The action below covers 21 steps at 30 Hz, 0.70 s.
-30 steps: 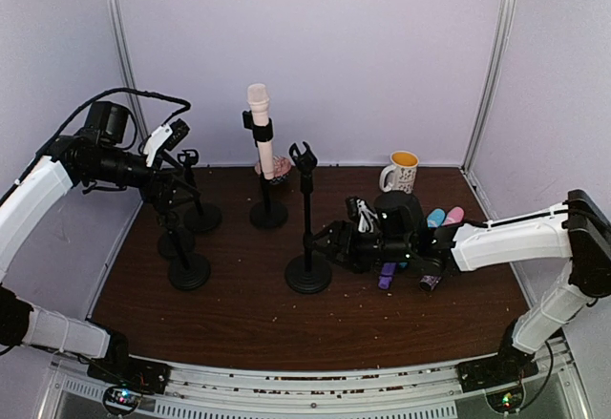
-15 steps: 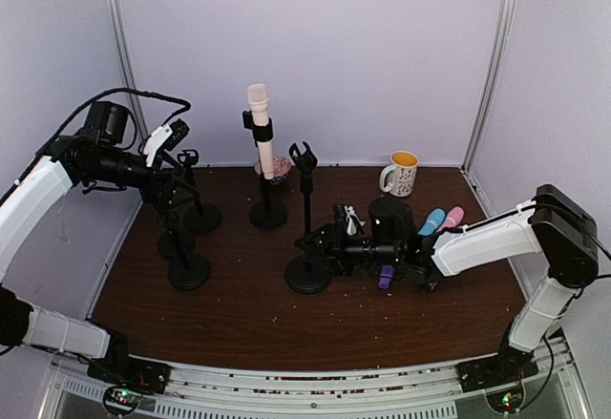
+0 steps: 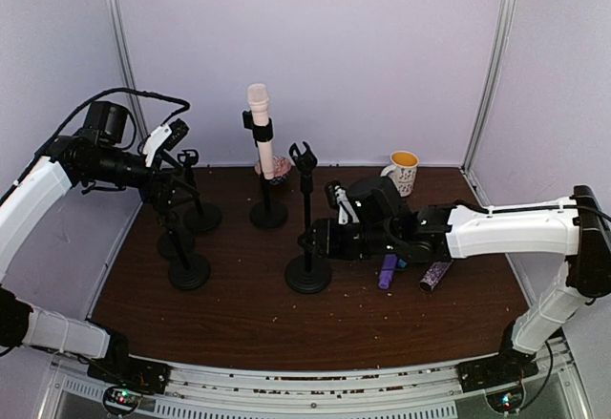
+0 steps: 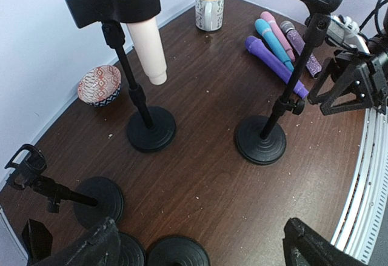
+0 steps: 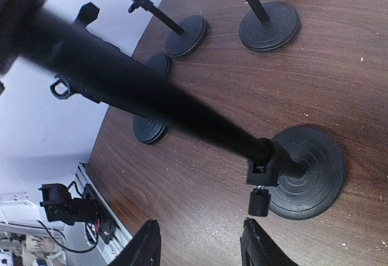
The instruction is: Remove the microphone from the stand
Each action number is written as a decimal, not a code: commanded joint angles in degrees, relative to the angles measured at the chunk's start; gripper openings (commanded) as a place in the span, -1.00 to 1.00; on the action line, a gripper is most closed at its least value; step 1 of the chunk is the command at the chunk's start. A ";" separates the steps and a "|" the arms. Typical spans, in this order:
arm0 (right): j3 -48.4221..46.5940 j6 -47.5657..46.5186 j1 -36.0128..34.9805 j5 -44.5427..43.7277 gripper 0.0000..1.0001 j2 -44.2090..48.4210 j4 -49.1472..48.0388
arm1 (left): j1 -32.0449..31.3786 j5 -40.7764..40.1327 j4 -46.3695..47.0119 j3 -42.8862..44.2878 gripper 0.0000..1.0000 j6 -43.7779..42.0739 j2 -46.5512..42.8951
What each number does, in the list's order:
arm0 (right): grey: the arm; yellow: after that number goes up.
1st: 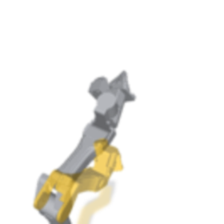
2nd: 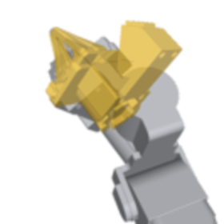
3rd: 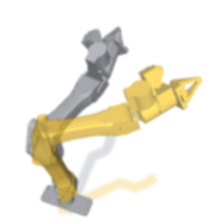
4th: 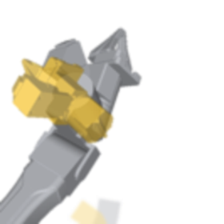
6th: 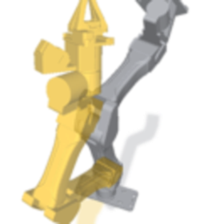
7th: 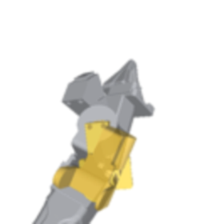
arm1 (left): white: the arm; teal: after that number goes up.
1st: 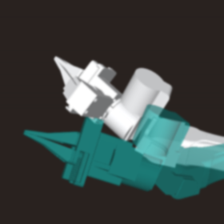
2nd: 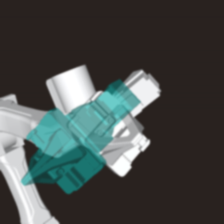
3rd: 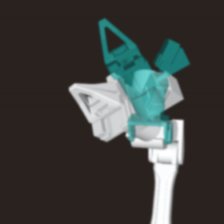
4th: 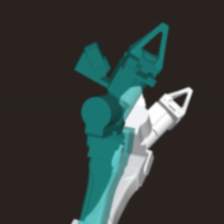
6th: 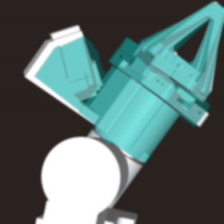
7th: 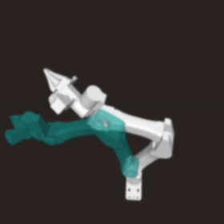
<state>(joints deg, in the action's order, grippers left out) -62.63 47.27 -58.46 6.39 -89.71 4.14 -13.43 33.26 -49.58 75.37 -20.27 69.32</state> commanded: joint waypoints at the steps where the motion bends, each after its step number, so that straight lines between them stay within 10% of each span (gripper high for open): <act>1: -3.85 -6.45 -2.08 -8.83 -0.13 -1.82 8.20 | 0.36 0.26 1.07 -0.40 0.92 -0.63 -0.92; 21: -10.21 -10.95 -3.88 -16.60 -0.37 -8.53 12.49 | 0.34 0.37 0.39 -0.14 0.90 -0.87 -1.28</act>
<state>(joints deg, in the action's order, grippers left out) -70.96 37.80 -62.02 -9.26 -96.71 17.17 -13.43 33.26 -49.65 75.37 -20.29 69.30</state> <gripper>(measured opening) 0.313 0.952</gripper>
